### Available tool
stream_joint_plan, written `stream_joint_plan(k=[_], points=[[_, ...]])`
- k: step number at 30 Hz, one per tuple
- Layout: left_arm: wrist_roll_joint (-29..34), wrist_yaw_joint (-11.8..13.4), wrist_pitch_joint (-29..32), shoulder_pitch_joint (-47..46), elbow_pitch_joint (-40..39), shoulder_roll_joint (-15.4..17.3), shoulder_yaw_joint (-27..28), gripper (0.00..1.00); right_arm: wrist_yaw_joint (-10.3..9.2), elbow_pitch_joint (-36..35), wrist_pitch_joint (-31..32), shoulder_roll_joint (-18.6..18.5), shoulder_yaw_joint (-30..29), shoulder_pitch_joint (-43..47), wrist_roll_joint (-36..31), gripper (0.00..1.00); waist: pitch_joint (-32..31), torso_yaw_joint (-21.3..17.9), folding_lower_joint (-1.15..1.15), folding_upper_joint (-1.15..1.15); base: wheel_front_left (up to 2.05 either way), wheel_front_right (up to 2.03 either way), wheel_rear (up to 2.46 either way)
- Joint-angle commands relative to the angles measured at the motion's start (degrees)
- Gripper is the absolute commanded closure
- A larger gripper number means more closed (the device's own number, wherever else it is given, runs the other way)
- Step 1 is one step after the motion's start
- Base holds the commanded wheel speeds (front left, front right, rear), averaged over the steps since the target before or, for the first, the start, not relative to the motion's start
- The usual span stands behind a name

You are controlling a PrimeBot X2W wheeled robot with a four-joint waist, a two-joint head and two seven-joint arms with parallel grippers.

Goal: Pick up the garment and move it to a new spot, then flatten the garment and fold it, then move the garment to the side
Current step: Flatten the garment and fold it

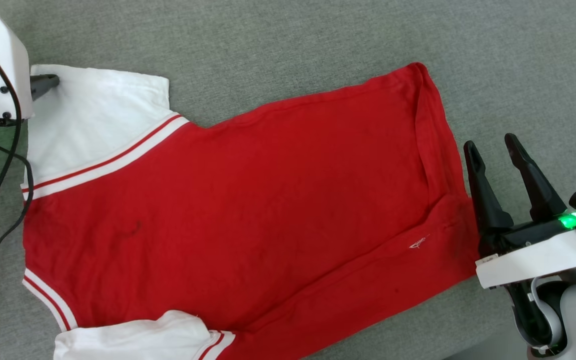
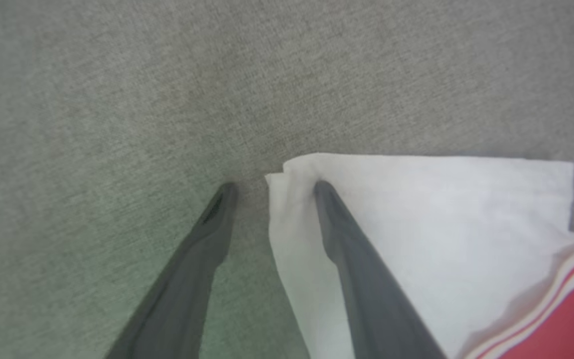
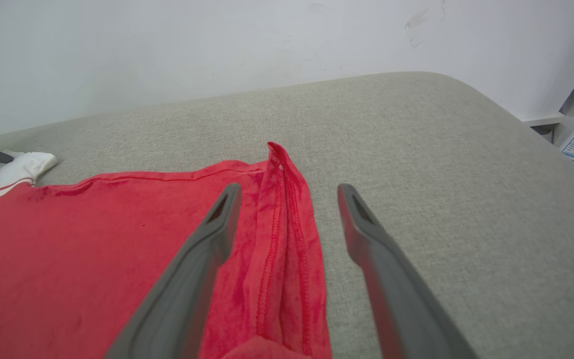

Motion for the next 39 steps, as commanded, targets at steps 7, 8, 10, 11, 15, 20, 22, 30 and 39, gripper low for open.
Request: stream_joint_plan(k=[7, 8, 10, 11, 15, 20, 22, 30, 39], points=[[-0.5, -2.5, -6.5, 1.0, 1.8, -2.1, -0.3, 1.0, -0.02, 0.4, 2.8, -1.4, -0.5, -1.4, -1.1, 0.0, -1.8, 1.8, 0.0, 0.0, 0.0, 0.0, 0.0], [-0.4, -2.9, -7.8, 0.9, 1.5, -2.2, -0.3, 1.0, -0.02, 0.3, 3.6, -2.0, -0.4, -1.5, -1.2, 0.0, -2.4, 2.2, 0.0, 0.0, 0.0, 0.0, 0.0], [-0.5, -3.4, -10.1, 0.7, 0.9, -2.6, -0.3, 1.0, -0.02, -0.3, 5.8, -3.7, -0.3, -1.5, -1.5, 0.0, -3.4, 3.3, 0.0, 0.0, 0.0, 0.0, 0.0], [-0.4, -3.6, -10.9, 0.9, 0.4, -2.7, -0.5, 1.0, -0.02, -0.5, 7.5, -4.6, -0.1, -1.5, -1.5, 0.0, -4.0, 3.9, 0.0, 0.0, 0.0, 0.0, 0.0], [-0.8, -4.3, -14.7, 2.0, -3.2, -4.2, -1.4, 1.0, -0.02, -1.5, 17.0, -9.6, -0.3, -2.4, -1.1, 0.0, -5.9, 6.8, 0.0, 0.0, 0.0, 0.0, 0.0], [-1.1, -4.6, -17.2, 4.8, -10.7, -4.7, -3.8, 1.0, -0.03, -2.6, 31.6, -15.8, 0.1, -5.6, 1.5, 0.0, -7.3, 10.5, 0.0, 0.0, 0.0, 0.0, 0.0], [-1.0, -4.6, -17.9, 5.7, -14.1, -4.7, -4.6, 1.0, -0.03, -2.2, 37.7, -17.8, 0.0, -7.6, 3.0, 0.0, -7.4, 11.9, 0.0, 0.0, 0.0, 0.0, 0.0], [-1.4, -4.7, -21.7, 8.8, -26.4, -4.8, -6.7, 1.0, -0.03, 1.5, 58.6, -21.0, -0.3, -18.0, 4.4, 0.0, -5.9, 16.6, 0.0, 0.0, 0.0, 0.0, 0.0], [-0.2, -4.3, -23.1, 11.1, -36.6, -4.2, -8.0, 1.0, -0.03, 9.7, 68.0, -22.4, 0.9, -25.4, 1.6, 0.0, -3.1, 21.5, 0.0, 0.0, 0.0, 0.0, 0.0]])
